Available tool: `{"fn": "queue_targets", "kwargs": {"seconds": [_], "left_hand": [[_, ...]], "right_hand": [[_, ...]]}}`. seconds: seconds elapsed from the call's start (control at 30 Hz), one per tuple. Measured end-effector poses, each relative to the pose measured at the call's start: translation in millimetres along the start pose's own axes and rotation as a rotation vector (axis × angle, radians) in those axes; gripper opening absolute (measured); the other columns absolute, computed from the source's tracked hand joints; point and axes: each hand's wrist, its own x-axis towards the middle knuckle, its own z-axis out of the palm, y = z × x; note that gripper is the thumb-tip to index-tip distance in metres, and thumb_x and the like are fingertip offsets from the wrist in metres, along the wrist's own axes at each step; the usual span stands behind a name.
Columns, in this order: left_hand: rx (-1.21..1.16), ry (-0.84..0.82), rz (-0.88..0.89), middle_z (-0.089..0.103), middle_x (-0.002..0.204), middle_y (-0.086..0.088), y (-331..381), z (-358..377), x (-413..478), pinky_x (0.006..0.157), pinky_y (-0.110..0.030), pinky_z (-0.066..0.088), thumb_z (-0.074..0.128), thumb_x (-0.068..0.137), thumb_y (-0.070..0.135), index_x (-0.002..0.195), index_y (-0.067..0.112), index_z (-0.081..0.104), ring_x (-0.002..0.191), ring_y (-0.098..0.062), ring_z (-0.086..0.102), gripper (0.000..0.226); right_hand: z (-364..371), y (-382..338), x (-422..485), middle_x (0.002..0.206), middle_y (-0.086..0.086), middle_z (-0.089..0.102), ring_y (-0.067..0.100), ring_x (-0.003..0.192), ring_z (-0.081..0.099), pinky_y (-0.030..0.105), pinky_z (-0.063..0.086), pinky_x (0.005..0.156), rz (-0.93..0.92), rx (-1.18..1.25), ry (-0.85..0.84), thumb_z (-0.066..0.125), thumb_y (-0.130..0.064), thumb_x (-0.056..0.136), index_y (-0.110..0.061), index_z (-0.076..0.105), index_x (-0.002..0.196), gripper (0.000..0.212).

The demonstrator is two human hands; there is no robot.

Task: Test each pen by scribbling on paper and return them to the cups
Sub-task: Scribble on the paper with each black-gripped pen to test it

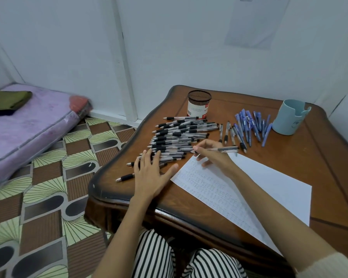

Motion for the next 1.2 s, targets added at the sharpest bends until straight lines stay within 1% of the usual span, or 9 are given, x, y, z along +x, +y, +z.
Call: {"fn": "queue_targets", "kwargs": {"seconds": [0.1, 0.2, 0.3, 0.47, 0.7, 0.77, 0.87, 1.03, 1.2], "left_hand": [[-0.124, 0.127, 0.014, 0.025, 0.153, -0.004, 11.6, -9.4, 9.4, 0.116, -0.043, 0.004, 0.037, 0.09, 0.063, 0.136, 0.022, 0.045, 0.142, -0.018, 0.017, 0.063], [-0.1, 0.168, 0.091, 0.032, 0.149, 0.0, 29.7, -12.7, 37.8, 0.117, -0.043, 0.007, 0.047, 0.095, 0.042, 0.133, 0.024, 0.049, 0.141, -0.016, 0.022, 0.043], [-0.078, 0.051, 0.103, 0.028, 0.153, 0.001, 41.2, -4.2, 63.2, 0.116, -0.047, 0.003, 0.044, 0.096, 0.042, 0.138, 0.027, 0.043, 0.144, -0.017, 0.015, 0.044], [0.038, -0.091, 0.154, 0.01, 0.159, 0.0, 41.4, 15.7, 73.4, 0.114, -0.051, -0.007, 0.044, 0.095, 0.049, 0.144, 0.031, 0.032, 0.146, -0.017, 0.001, 0.054], [0.079, -0.256, 0.171, -0.006, 0.159, 0.004, 33.4, 10.7, 78.6, 0.112, -0.051, -0.013, 0.049, 0.087, 0.058, 0.148, 0.036, 0.016, 0.146, -0.016, -0.007, 0.073], [0.072, -0.272, 0.182, -0.009, 0.159, 0.005, 30.5, 9.6, 80.1, 0.112, -0.049, -0.015, 0.049, 0.087, 0.058, 0.148, 0.037, 0.014, 0.145, -0.015, -0.009, 0.074], [0.07, -0.278, 0.162, -0.011, 0.158, 0.005, 32.4, 12.1, 83.1, 0.111, -0.049, -0.018, 0.047, 0.087, 0.059, 0.148, 0.037, 0.012, 0.145, -0.016, -0.012, 0.074], [0.063, -0.262, 0.131, -0.009, 0.158, 0.003, 39.0, 14.5, 86.3, 0.11, -0.05, -0.018, 0.045, 0.089, 0.059, 0.148, 0.034, 0.014, 0.145, -0.018, -0.012, 0.071], [0.06, -0.262, 0.147, -0.006, 0.158, 0.003, 35.8, 10.7, 87.7, 0.112, -0.049, -0.016, 0.047, 0.09, 0.055, 0.147, 0.035, 0.017, 0.145, -0.02, -0.009, 0.067]], "right_hand": [[4.5, 1.9, 6.2, 0.049, -0.002, 0.056, 0.009, 0.045, 0.05, 0.02, 0.042, 0.046, -0.078, -0.043, 0.087, 0.072, -0.029, 0.08, -0.01, 0.055, 0.056, 0.035], [15.6, 11.2, 5.5, 0.038, -0.008, 0.047, 0.003, 0.04, 0.043, 0.016, 0.039, 0.052, -0.079, -0.028, 0.154, 0.072, -0.03, 0.081, -0.012, 0.051, 0.048, 0.043], [20.4, 20.8, -1.8, 0.039, -0.008, 0.05, 0.003, 0.039, 0.046, 0.012, 0.037, 0.05, -0.128, -0.002, 0.179, 0.07, -0.026, 0.082, -0.01, 0.054, 0.051, 0.039], [17.2, 20.7, -5.6, 0.045, -0.007, 0.054, 0.005, 0.043, 0.048, 0.014, 0.041, 0.05, -0.215, -0.019, 0.251, 0.074, -0.027, 0.078, -0.014, 0.061, 0.057, 0.028], [11.4, 32.9, 5.3, 0.046, 0.0, 0.046, 0.006, 0.047, 0.042, 0.018, 0.036, 0.054, -0.221, -0.129, 0.245, 0.06, -0.013, 0.089, -0.009, 0.049, 0.05, 0.041], [12.5, 34.3, 7.1, 0.047, 0.001, 0.044, 0.005, 0.047, 0.039, 0.018, 0.034, 0.053, -0.223, -0.13, 0.232, 0.059, -0.01, 0.089, -0.006, 0.046, 0.051, 0.04], [12.7, 35.9, 9.8, 0.045, -0.003, 0.042, 0.005, 0.047, 0.038, 0.018, 0.031, 0.052, -0.234, -0.13, 0.23, 0.059, -0.009, 0.088, -0.013, 0.043, 0.049, 0.042], [11.1, 36.0, 9.9, 0.047, -0.002, 0.046, 0.005, 0.049, 0.041, 0.02, 0.033, 0.053, -0.222, -0.117, 0.192, 0.062, -0.016, 0.089, -0.006, 0.051, 0.054, 0.038], [12.0, 34.6, 8.8, 0.042, -0.01, 0.044, 0.003, 0.046, 0.041, 0.012, 0.033, 0.051, -0.199, -0.146, 0.163, 0.061, -0.013, 0.089, -0.017, 0.046, 0.05, 0.042]]}}
